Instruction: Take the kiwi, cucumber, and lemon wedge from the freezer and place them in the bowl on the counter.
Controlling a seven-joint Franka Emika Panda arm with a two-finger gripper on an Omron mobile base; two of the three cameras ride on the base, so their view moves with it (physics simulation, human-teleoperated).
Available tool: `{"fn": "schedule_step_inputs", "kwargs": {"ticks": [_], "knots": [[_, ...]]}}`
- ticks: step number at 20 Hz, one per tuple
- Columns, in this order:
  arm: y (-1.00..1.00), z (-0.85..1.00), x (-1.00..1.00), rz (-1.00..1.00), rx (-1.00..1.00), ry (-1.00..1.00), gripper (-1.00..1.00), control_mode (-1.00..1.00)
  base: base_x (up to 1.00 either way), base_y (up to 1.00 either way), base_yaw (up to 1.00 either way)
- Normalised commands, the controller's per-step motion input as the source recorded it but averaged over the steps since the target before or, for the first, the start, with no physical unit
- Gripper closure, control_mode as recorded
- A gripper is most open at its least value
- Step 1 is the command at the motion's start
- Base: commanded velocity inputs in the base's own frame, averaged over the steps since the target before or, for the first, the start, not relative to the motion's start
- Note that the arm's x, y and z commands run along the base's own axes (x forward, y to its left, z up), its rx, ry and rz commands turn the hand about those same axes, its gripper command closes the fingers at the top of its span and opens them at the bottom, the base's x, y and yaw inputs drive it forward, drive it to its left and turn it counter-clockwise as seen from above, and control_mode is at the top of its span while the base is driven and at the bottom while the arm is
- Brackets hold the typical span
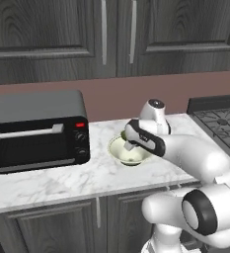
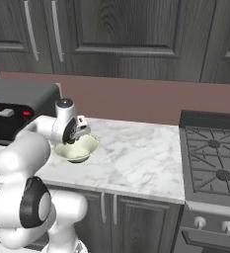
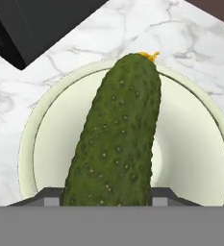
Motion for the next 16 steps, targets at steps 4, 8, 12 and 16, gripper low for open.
{"fn": "schedule_step_inputs", "kwargs": {"ticks": [4,8,12,16], "knots": [[0.00,-0.28,0.08,0.00,0.00,0.00,1.00,-1.00,0.00,0.00,0.00],[0.00,-0.23,0.09,0.00,0.00,0.03,1.00,-1.00,0.00,0.00,0.00],[0.00,-0.25,0.15,0.00,0.00,0.05,1.00,-1.00,0.00,0.00,0.00],[0.00,-0.21,0.23,0.00,0.00,0.01,1.00,-1.00,0.00,0.00,0.00]]}}
